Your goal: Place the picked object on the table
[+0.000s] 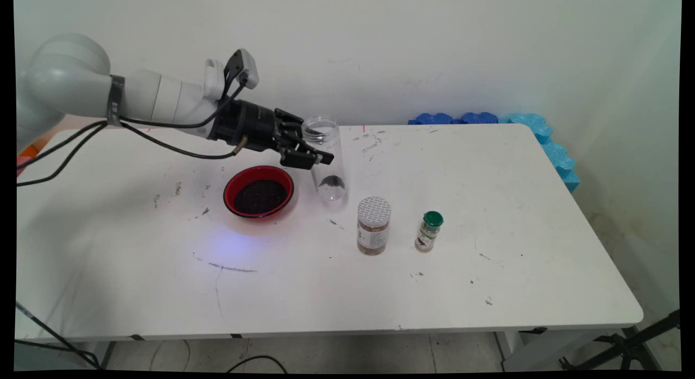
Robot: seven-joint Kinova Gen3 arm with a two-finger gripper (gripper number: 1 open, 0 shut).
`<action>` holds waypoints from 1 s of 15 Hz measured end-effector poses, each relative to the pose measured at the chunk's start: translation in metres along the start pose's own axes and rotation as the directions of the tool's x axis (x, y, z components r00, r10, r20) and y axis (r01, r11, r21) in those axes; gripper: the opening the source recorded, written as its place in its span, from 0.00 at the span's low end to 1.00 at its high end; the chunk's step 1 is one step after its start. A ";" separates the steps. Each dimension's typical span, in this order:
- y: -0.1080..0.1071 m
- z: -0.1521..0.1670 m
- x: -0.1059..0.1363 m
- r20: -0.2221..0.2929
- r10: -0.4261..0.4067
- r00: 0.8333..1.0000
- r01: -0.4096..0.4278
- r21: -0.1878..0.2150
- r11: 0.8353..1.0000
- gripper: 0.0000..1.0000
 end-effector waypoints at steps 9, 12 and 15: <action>0.002 0.017 -0.026 0.029 0.010 1.000 -0.009 -0.010 1.000 0.00; 0.001 0.023 -0.033 0.035 0.010 0.999 -0.010 -0.010 1.000 0.00; 0.000 0.028 -0.037 0.038 0.008 0.999 -0.008 -0.009 1.000 0.00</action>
